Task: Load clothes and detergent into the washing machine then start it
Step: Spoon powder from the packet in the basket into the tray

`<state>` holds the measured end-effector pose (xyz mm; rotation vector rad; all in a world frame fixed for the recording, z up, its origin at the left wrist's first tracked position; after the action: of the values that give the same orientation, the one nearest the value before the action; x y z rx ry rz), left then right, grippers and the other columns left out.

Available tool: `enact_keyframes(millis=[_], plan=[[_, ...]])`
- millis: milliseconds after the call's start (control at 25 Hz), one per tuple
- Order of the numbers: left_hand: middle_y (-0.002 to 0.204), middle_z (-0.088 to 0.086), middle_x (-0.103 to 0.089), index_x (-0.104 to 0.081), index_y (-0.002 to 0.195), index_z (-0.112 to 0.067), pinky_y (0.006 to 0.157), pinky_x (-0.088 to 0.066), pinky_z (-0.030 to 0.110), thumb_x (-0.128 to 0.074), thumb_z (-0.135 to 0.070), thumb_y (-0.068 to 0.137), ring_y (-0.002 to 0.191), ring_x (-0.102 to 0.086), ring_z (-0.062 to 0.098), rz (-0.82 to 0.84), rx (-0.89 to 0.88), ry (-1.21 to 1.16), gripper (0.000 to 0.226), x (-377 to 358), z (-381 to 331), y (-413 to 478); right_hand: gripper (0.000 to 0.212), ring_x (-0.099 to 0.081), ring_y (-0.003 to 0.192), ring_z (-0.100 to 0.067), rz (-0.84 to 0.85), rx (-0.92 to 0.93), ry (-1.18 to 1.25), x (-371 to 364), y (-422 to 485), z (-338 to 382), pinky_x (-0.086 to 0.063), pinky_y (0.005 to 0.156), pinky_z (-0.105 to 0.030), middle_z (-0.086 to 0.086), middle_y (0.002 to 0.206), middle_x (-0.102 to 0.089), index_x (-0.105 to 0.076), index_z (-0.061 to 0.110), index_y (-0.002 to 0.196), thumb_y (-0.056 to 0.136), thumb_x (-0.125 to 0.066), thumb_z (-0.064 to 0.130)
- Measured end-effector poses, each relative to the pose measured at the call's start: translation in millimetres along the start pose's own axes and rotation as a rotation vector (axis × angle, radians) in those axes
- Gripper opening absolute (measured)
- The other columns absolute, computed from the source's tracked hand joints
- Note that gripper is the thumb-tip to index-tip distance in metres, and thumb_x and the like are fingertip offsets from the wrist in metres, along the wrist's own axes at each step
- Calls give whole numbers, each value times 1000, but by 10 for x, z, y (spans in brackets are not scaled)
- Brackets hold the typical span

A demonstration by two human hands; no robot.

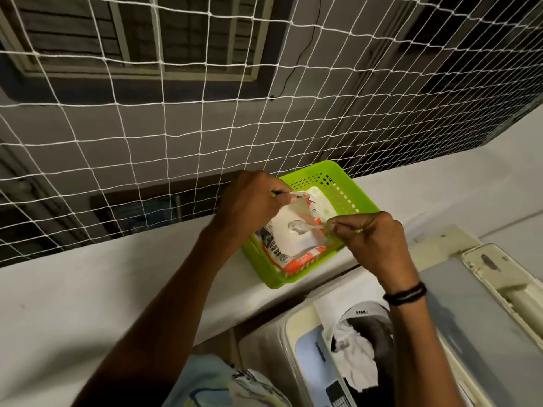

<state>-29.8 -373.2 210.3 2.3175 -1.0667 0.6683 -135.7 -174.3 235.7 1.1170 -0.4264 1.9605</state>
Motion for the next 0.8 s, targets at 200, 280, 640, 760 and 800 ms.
enact_keyframes(millis=[200, 280, 640, 760, 800], plan=[[90, -6, -77, -78, 95, -33, 74, -56, 35, -60, -57, 75, 83, -71, 18, -46, -6, 13, 36, -6, 49, -25, 24, -72, 85, -6, 243, -163, 240, -110, 68, -29, -54, 84, -29, 9, 79, -78, -79, 33, 75, 81, -77, 11], [92, -5, -77, -78, 96, -31, 75, -56, 36, -64, -53, 77, 84, -71, 19, -52, -21, 9, 32, 8, 38, -40, 23, -73, 90, -13, 313, -189, 195, -135, 94, -19, -56, 88, -34, 8, 80, -78, -80, 35, 73, 80, -78, 13], [98, -7, -76, -78, 98, -29, 77, -53, 32, -70, -44, 84, 86, -69, 17, -56, -55, 50, 22, 19, 7, -78, 23, -70, 77, -12, 389, -349, 230, -110, 61, 112, -49, 80, -26, -2, 70, -77, -81, 26, 69, 72, -72, 4], [99, -6, -77, -79, 98, -28, 78, -54, 33, -70, -44, 84, 87, -69, 18, -56, -56, 46, 23, 20, 10, -76, 23, -72, 86, -17, 254, -308, 215, -42, 11, 45, -54, 89, -33, 2, 70, -77, -82, 29, 73, 71, -72, 9], [98, -6, -77, -79, 97, -28, 77, -54, 34, -70, -45, 84, 86, -69, 19, -54, -59, 44, 24, 17, 10, -76, 23, -71, 88, -15, 202, -317, 222, -13, -7, 38, -53, 89, -31, 3, 69, -77, -81, 30, 74, 71, -73, 9]])
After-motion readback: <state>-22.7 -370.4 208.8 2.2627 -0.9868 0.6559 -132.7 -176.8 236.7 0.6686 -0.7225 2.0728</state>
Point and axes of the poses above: each hand's wrist, its own y-axis towards the middle knuckle, its own x-axis out of the back of the hand, z = x × y, the point moved 4 cm from there along y, towards the middle knuckle
